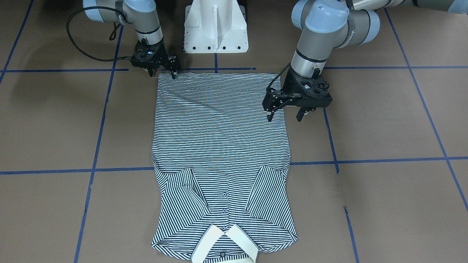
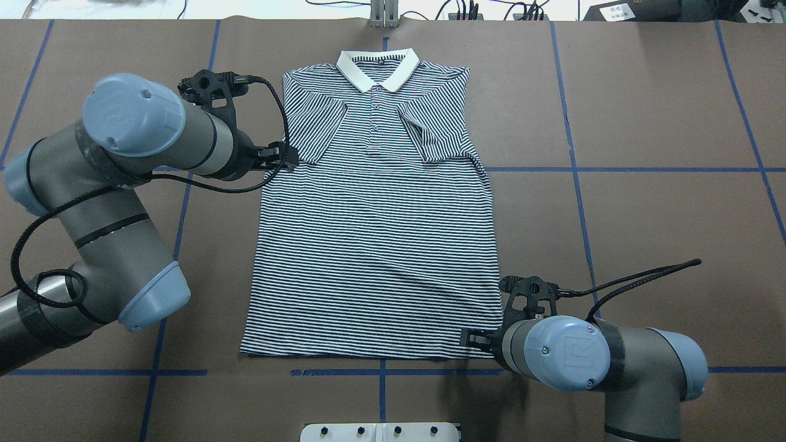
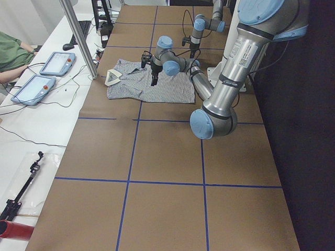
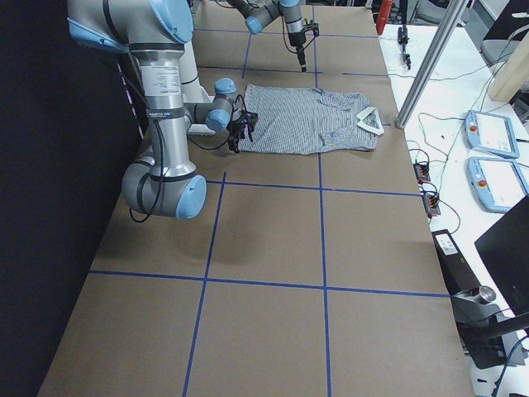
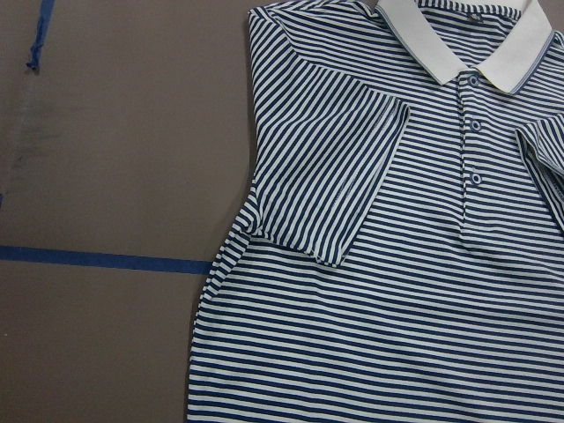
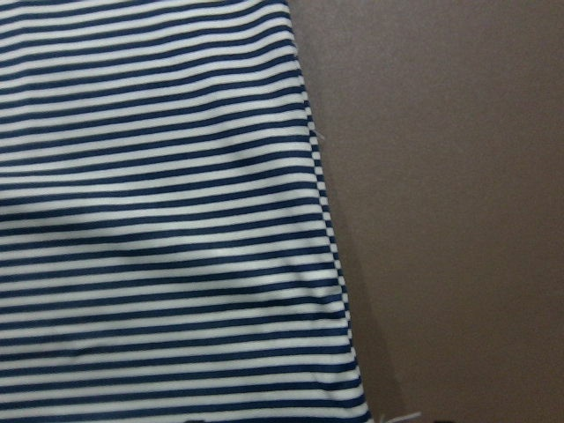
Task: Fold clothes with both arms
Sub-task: 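Lower the left gripper to the other hem corner nearest the robot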
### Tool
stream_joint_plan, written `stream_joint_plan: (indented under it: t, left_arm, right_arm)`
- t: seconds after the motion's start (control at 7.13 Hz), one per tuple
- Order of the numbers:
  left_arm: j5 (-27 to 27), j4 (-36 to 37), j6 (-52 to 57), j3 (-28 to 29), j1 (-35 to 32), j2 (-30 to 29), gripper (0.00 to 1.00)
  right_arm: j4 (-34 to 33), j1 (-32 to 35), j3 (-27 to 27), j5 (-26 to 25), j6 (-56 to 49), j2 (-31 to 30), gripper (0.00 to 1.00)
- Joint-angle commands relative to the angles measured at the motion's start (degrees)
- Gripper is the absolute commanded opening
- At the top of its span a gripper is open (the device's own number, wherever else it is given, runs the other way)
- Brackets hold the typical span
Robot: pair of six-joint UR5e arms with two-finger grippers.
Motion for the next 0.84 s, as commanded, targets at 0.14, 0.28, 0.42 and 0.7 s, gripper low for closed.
stream_joint_plan:
  t: [0.14,0.28,0.42,0.7]
  left_arm:
    - [0.0,0.0,0.1,0.1,0.0,0.0,1.00]
    - [0.0,0.0,0.1,0.1,0.0,0.0,1.00]
    - [0.0,0.0,0.2,0.1,0.0,0.0,1.00]
    - [-0.1,0.0,-0.1,0.1,0.1,0.2,1.00]
  right_arm:
    - [0.0,0.0,0.1,0.8,0.0,-0.6,0.08]
    - [0.0,0.1,0.1,1.2,0.0,-0.6,0.00]
    - [-0.4,0.2,0.3,1.2,0.0,-0.6,0.00]
    - [-4.5,0.6,2.5,1.0,0.1,0.0,0.00]
